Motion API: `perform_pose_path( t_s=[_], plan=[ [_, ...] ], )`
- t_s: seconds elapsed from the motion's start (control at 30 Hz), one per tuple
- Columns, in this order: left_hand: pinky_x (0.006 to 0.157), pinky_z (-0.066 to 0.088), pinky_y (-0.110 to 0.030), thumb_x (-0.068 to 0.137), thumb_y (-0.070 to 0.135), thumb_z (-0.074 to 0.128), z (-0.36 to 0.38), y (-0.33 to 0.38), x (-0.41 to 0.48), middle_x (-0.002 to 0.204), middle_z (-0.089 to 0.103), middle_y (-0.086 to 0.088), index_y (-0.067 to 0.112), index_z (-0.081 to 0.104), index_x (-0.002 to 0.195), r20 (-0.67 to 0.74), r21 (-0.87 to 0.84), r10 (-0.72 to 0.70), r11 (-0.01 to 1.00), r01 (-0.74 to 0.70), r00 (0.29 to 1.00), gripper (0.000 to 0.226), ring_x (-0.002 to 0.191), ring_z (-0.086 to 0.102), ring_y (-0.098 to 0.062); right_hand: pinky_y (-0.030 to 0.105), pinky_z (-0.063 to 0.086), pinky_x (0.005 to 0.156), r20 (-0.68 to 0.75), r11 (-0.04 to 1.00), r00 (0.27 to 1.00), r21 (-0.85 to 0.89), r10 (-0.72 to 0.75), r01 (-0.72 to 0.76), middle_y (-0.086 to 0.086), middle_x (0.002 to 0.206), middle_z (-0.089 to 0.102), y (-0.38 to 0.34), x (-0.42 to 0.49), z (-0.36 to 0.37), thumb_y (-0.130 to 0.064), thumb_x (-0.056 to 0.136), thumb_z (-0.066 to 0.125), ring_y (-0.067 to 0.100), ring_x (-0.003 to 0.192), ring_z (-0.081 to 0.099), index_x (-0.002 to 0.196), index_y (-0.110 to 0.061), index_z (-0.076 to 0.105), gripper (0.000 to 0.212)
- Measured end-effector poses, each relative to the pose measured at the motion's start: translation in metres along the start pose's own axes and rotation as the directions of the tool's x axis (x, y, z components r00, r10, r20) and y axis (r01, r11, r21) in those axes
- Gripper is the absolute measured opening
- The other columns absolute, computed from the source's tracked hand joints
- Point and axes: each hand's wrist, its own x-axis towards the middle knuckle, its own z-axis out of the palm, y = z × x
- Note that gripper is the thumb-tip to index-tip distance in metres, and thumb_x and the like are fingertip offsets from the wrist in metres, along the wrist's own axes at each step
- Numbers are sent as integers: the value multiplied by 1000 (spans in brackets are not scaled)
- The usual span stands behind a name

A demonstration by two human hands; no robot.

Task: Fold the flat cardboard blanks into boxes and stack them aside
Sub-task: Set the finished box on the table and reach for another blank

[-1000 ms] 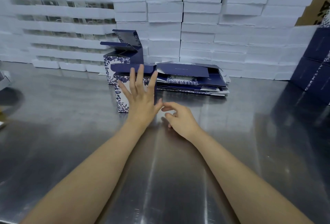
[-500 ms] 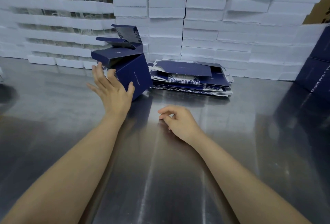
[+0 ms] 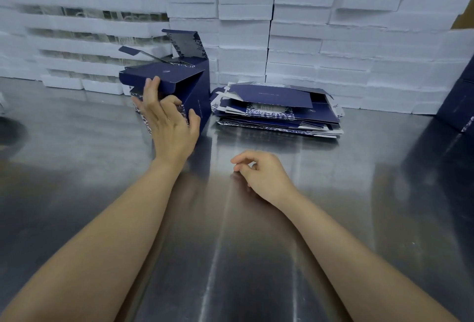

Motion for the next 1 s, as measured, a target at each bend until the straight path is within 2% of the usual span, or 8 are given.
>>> perform_pose_path(
  t_s=[0.2,0.3,0.43,0.5,0.57,0.73,0.9,1.0],
  plan=[
    [107,29,-61,85,8,57,2,0,-2,143,20,-17,13,35,117,24,-250,103,964,-94,994,39,135,27,-41,35,54,76,-1,1000,1000,-17,22,-22,-11,86,66,-5,-3,-1,-11,91,57,12,61,56,91,-25,71,20],
    [111,28,-50,87,2,49,-1,-13,5,139,27,-26,-3,35,127,-122,-304,-184,942,140,975,42,128,37,-45,32,50,75,-84,961,994,-259,74,-94,-7,90,68,-12,-4,1,-13,88,50,19,81,61,87,-23,69,22],
    [96,26,-24,85,6,43,-1,-57,24,135,33,-27,-9,40,125,-165,-430,-804,580,691,572,43,121,37,-36,35,43,78,-109,858,994,-508,19,-72,4,117,63,-26,-2,25,-20,90,44,31,103,60,121,-24,59,35],
    [90,32,-25,91,13,42,9,-86,32,134,41,-21,-2,44,125,11,-422,-932,325,846,364,37,119,44,-33,36,40,73,-109,820,989,-571,-102,22,3,128,52,-30,9,40,-27,93,44,30,104,59,145,-25,36,52],
    [100,35,-31,95,19,44,22,-110,36,133,49,-16,4,47,126,177,-320,-941,223,921,289,35,117,52,-29,36,45,76,-127,849,963,-509,-236,141,2,143,37,-34,27,52,-35,94,47,26,115,52,154,-29,13,69],
    [102,34,-24,89,18,65,49,-143,36,148,36,-15,7,33,143,349,-223,-854,324,920,385,64,128,44,-24,56,25,114,-188,889,887,-279,-421,363,10,160,1,-44,72,76,-38,86,68,29,148,1,150,-32,-4,96],
    [94,48,-27,90,8,60,66,-159,44,135,49,-18,1,35,136,447,-279,-697,487,828,561,52,112,54,-21,66,13,112,-239,877,845,-172,-478,448,5,162,3,-38,106,78,-30,84,72,24,149,-8,151,-22,20,85],
    [93,52,-32,102,20,39,71,-153,49,118,64,-12,4,51,130,575,-314,-620,434,844,533,35,105,62,-22,57,15,117,-247,881,847,-77,-471,467,3,158,19,-33,112,81,-23,86,70,21,149,1,141,-11,36,65]
  ],
)
